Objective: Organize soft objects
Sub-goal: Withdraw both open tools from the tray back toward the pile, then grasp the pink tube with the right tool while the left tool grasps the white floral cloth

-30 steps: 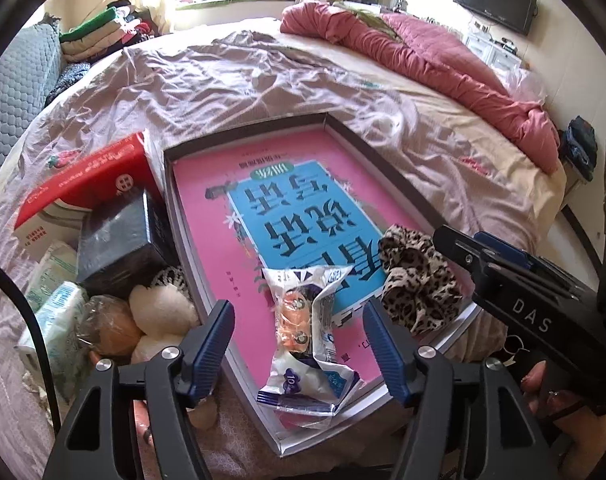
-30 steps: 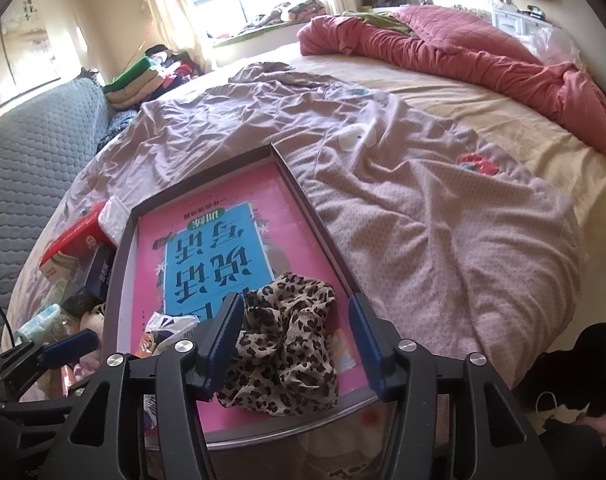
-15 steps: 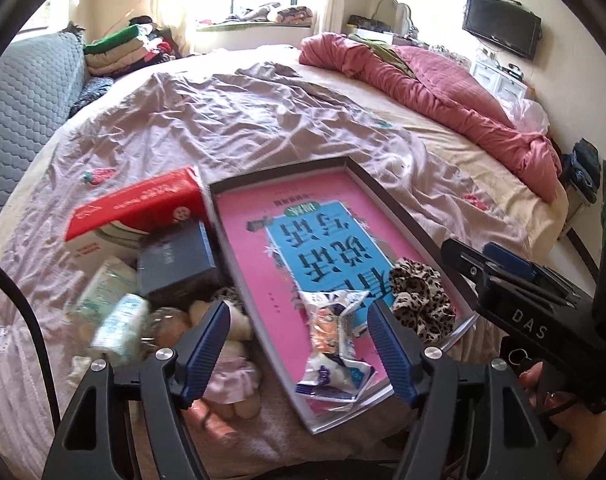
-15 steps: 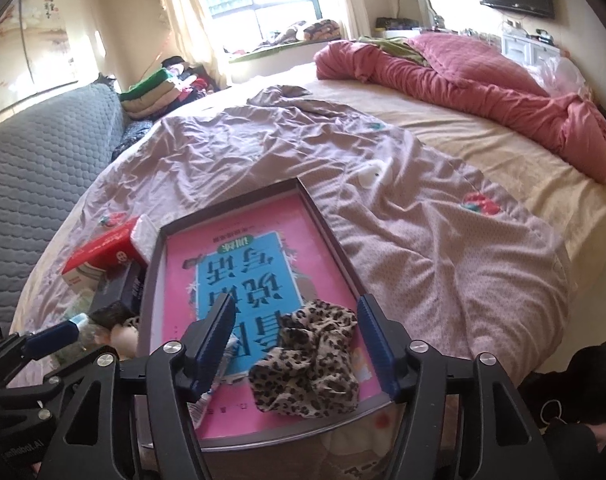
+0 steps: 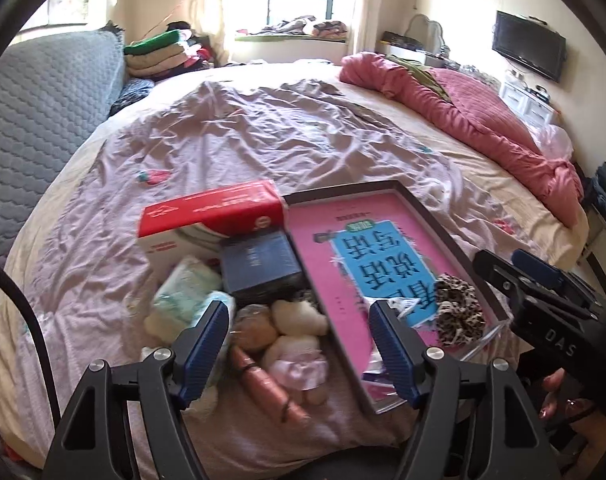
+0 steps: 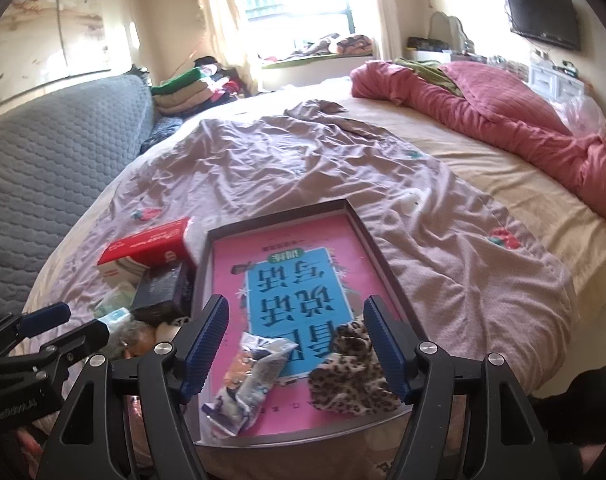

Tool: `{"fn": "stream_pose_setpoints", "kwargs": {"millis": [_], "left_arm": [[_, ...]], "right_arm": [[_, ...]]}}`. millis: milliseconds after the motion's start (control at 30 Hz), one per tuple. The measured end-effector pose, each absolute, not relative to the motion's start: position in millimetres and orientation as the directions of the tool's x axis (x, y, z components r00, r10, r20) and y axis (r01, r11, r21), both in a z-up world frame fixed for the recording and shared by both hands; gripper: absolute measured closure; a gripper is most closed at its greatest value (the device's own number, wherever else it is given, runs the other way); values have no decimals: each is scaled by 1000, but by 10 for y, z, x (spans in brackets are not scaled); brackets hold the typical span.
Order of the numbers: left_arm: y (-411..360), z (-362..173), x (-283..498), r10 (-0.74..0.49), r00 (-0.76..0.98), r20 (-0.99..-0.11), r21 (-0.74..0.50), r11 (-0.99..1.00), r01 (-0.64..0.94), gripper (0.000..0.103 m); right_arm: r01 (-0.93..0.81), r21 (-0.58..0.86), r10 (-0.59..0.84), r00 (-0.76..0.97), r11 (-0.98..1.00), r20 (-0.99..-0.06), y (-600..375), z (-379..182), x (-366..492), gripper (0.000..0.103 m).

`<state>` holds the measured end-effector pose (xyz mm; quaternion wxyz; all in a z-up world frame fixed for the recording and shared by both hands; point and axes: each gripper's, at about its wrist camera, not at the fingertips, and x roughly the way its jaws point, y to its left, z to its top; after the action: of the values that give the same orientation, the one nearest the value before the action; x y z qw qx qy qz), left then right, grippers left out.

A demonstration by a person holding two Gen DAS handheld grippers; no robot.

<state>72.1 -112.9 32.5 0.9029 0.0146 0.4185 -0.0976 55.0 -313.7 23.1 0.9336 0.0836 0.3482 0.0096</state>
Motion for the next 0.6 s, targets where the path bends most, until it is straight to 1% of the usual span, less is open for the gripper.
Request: {"fn": "stream_pose_setpoints", "kwargs": {"millis": [200,400,600], "left_arm": [[-831,411,705,-160,642,-750,-80,985,151,30],[-426,526,711,-120,652,-749,-86,993,83,30],[-4,503,690,-80,648,-757,-102,995,3,30]], "right_arm": [[3,141,87,776,990,-625,-2963,355,491,30],[-32,136,109,782,990,-613,-2828,460,457,30],[-88,141,156,780,986,-606,-2656,502,438,30]]}}
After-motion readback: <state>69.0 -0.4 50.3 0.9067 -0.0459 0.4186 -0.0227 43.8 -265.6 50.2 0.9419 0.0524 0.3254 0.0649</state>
